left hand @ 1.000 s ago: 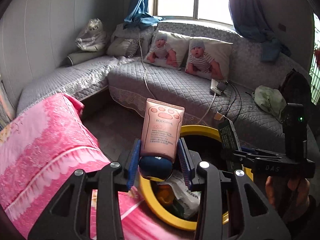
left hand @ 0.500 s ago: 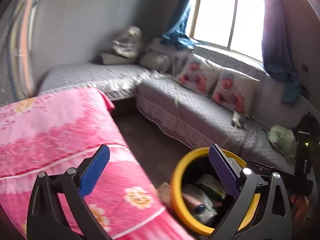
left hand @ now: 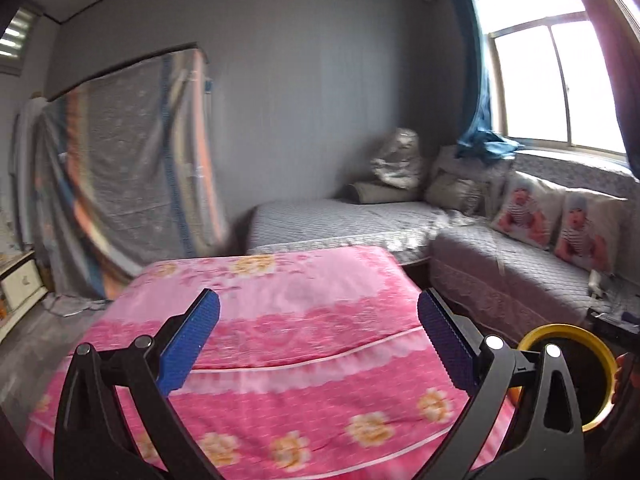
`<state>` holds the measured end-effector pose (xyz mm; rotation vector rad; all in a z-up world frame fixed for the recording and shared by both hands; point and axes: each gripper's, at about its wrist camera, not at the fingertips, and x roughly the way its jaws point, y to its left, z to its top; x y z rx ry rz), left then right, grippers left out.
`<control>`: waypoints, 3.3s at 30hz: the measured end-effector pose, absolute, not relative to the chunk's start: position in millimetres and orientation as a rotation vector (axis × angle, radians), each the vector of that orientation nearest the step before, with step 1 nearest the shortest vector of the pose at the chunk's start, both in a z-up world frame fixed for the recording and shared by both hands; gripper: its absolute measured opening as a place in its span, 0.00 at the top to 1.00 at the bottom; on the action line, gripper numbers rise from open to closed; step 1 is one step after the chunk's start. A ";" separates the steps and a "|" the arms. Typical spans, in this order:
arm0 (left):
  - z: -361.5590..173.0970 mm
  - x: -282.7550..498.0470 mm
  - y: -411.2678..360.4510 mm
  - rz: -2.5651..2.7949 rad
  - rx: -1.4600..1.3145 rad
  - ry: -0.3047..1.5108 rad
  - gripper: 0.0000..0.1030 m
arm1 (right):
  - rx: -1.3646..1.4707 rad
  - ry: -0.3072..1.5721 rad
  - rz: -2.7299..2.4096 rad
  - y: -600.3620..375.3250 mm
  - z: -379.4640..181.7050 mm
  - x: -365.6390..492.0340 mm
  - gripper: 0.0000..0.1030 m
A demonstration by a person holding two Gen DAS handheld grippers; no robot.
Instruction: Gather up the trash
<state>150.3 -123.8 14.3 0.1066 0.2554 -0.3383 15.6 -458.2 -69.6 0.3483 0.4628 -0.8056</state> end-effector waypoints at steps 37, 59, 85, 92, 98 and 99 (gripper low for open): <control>21.6 38.1 10.8 -0.138 -0.107 0.248 0.08 | 0.122 0.179 -0.273 -233.7 6.2 -21.3 0.08; 22.8 34.0 10.2 -0.159 -0.112 0.240 0.08 | 0.140 0.200 -0.271 -237.0 3.8 -16.8 0.08; 17.6 39.4 5.5 -0.182 -0.119 0.266 0.08 | 0.153 0.217 -0.267 -236.9 0.0 -13.5 0.08; 16.9 38.5 4.5 -0.183 -0.117 0.267 0.08 | 0.158 0.226 -0.262 -238.4 -1.0 -11.8 0.08; 15.0 39.2 4.6 -0.186 -0.120 0.270 0.08 | 0.165 0.232 -0.263 -239.4 -2.7 -12.2 0.08; 14.6 39.9 4.4 -0.186 -0.121 0.271 0.08 | 0.166 0.232 -0.263 -239.3 -2.8 -12.4 0.08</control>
